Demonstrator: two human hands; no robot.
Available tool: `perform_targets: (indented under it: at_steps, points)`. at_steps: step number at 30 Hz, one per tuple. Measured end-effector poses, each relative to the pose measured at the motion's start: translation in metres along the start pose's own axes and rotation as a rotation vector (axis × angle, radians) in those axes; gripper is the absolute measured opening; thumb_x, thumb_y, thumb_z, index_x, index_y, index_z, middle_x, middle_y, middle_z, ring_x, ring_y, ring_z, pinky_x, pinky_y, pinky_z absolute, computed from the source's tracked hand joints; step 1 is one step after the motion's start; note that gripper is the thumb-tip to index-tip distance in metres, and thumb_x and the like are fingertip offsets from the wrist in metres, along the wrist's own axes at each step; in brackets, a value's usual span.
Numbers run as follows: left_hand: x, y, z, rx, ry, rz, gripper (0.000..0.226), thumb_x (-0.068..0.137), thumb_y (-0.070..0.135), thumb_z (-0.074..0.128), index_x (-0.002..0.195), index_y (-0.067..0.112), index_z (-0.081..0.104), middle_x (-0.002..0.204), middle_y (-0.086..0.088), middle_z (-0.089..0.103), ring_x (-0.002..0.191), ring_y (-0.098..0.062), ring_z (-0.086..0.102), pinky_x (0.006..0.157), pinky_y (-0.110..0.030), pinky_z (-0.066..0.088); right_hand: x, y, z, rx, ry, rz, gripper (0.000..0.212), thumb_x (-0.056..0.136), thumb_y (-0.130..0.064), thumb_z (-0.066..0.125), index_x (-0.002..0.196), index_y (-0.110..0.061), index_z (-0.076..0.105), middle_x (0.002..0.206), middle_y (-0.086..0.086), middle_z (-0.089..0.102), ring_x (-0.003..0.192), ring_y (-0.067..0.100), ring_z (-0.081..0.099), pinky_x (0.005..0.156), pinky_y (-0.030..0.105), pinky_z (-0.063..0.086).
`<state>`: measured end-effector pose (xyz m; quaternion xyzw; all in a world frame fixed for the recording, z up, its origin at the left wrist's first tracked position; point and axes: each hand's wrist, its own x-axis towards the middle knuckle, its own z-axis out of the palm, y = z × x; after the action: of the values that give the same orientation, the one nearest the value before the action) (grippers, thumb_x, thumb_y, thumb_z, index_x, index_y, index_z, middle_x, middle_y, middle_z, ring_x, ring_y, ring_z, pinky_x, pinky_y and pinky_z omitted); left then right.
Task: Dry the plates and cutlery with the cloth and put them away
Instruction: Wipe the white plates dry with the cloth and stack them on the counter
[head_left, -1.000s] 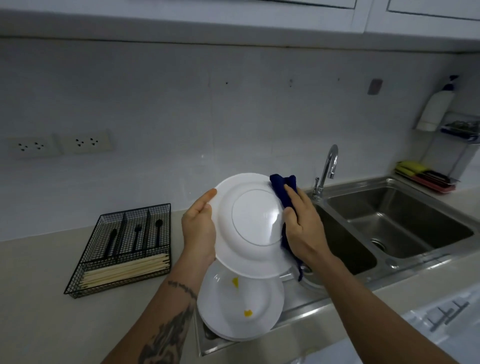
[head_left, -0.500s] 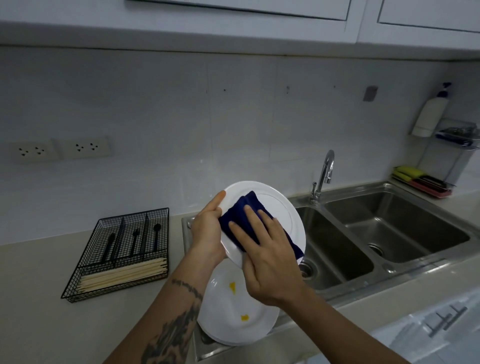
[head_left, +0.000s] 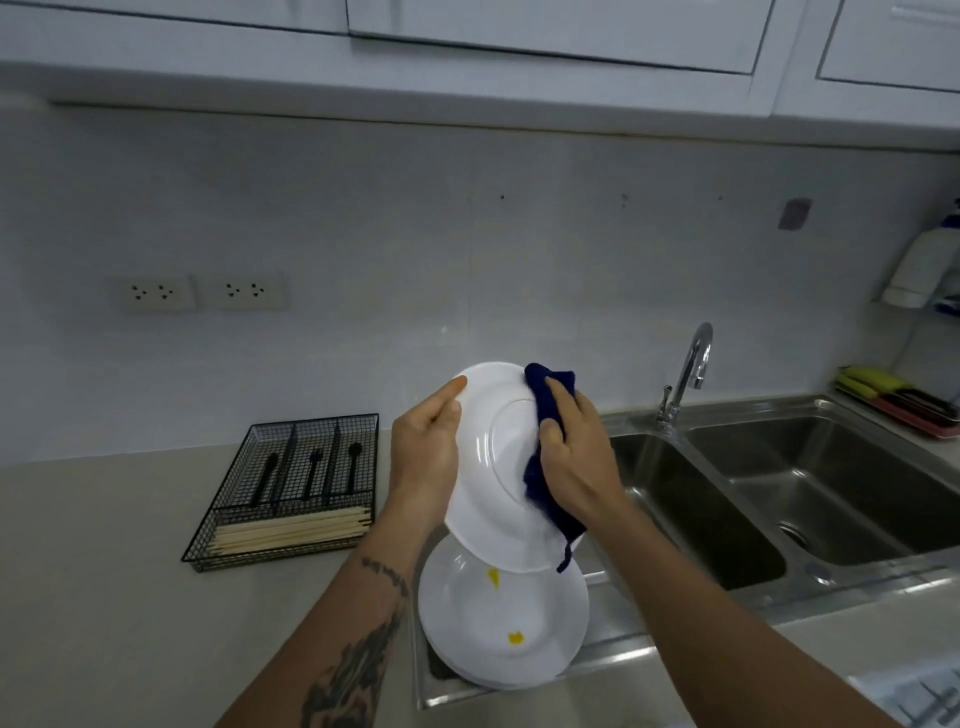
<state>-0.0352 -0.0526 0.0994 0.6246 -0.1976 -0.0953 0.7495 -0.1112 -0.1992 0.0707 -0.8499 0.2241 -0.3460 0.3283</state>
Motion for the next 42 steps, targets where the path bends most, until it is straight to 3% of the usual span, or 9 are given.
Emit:
perform_targets:
  at_steps: [3, 7, 14, 19, 23, 29, 33, 37, 42]
  points:
    - [0.001, -0.004, -0.002, 0.048, -0.052, 0.018, 0.032, 0.102, 0.012, 0.050, 0.124, 0.025, 0.068, 0.121, 0.014, 0.066, 0.115, -0.008, 0.062, 0.105, -0.034, 0.048, -0.006, -0.015, 0.000, -0.113, 0.019, -0.141, 0.057, 0.086, -0.034, 0.032, 0.143, -0.037, 0.035, 0.148, -0.005, 0.036, 0.131, 0.019, 0.034, 0.109, 0.041, 0.032]
    - [-0.005, -0.004, 0.003, -0.030, -0.108, 0.041, 0.032, 0.101, 0.009, 0.050, 0.121, 0.027, 0.069, 0.120, 0.009, 0.069, 0.104, -0.003, 0.067, 0.092, -0.023, 0.054, 0.007, -0.029, -0.014, -0.217, -0.018, -0.288, 0.054, 0.088, -0.032, 0.034, 0.141, -0.037, 0.042, 0.153, -0.003, 0.034, 0.135, 0.018, 0.029, 0.114, 0.037, 0.024]
    - [0.002, -0.011, -0.013, -0.044, 0.003, 0.067, 0.030, 0.099, 0.010, 0.055, 0.108, 0.031, 0.074, 0.118, 0.011, 0.070, 0.112, -0.008, 0.065, 0.100, -0.030, 0.051, -0.015, 0.015, -0.018, 0.115, 0.021, 0.047, 0.057, 0.086, -0.033, 0.032, 0.142, -0.036, 0.041, 0.149, -0.010, 0.037, 0.132, 0.010, 0.037, 0.112, 0.039, 0.031]
    - [-0.003, -0.013, -0.009, 0.015, -0.100, 0.052, 0.029, 0.100, 0.010, 0.051, 0.118, 0.023, 0.071, 0.117, 0.013, 0.068, 0.099, 0.001, 0.066, 0.081, -0.012, 0.053, -0.016, 0.007, -0.016, 0.010, 0.023, -0.065, 0.057, 0.087, -0.031, 0.032, 0.143, -0.034, 0.040, 0.153, -0.007, 0.033, 0.135, 0.014, 0.032, 0.114, 0.042, 0.027]
    - [-0.012, -0.014, 0.005, 0.070, -0.183, 0.100, 0.031, 0.100, 0.006, 0.051, 0.119, 0.024, 0.069, 0.108, 0.017, 0.068, 0.096, 0.009, 0.066, 0.084, -0.010, 0.051, -0.007, 0.003, -0.021, -0.129, -0.059, -0.202, 0.055, 0.090, -0.033, 0.032, 0.145, -0.034, 0.038, 0.155, -0.003, 0.030, 0.138, 0.016, 0.029, 0.115, 0.038, 0.023]
    - [-0.010, -0.014, -0.005, 0.076, -0.089, 0.135, 0.033, 0.099, 0.006, 0.053, 0.114, 0.032, 0.069, 0.108, 0.026, 0.065, 0.096, 0.016, 0.061, 0.088, -0.005, 0.047, -0.033, 0.034, -0.019, 0.217, -0.041, 0.060, 0.051, 0.098, -0.016, 0.037, 0.144, -0.039, 0.037, 0.152, -0.013, 0.031, 0.129, 0.002, 0.033, 0.104, 0.020, 0.022]
    - [-0.013, -0.014, 0.003, 0.175, -0.154, 0.117, 0.033, 0.099, 0.005, 0.052, 0.111, 0.030, 0.070, 0.108, 0.024, 0.064, 0.095, 0.016, 0.061, 0.090, -0.007, 0.047, -0.023, 0.032, -0.023, 0.232, -0.080, 0.071, 0.051, 0.099, -0.012, 0.037, 0.145, -0.033, 0.038, 0.153, -0.010, 0.030, 0.125, -0.002, 0.030, 0.103, 0.015, 0.018]
    - [-0.015, -0.011, 0.010, 0.270, -0.249, 0.145, 0.033, 0.099, 0.004, 0.053, 0.112, 0.028, 0.071, 0.112, 0.021, 0.066, 0.100, 0.013, 0.062, 0.088, -0.006, 0.046, 0.008, 0.023, -0.027, 0.097, -0.159, -0.102, 0.049, 0.097, -0.021, 0.034, 0.145, -0.030, 0.039, 0.152, -0.005, 0.033, 0.134, 0.015, 0.034, 0.109, 0.024, 0.020]
    - [-0.010, -0.007, -0.004, 0.270, -0.172, 0.196, 0.036, 0.096, 0.002, 0.057, 0.116, 0.029, 0.069, 0.115, 0.015, 0.068, 0.099, 0.007, 0.064, 0.087, -0.011, 0.048, 0.021, 0.014, -0.025, 0.000, -0.229, -0.196, 0.053, 0.090, -0.035, 0.034, 0.143, -0.038, 0.037, 0.136, -0.005, 0.042, 0.117, 0.018, 0.043, 0.102, 0.034, 0.035]
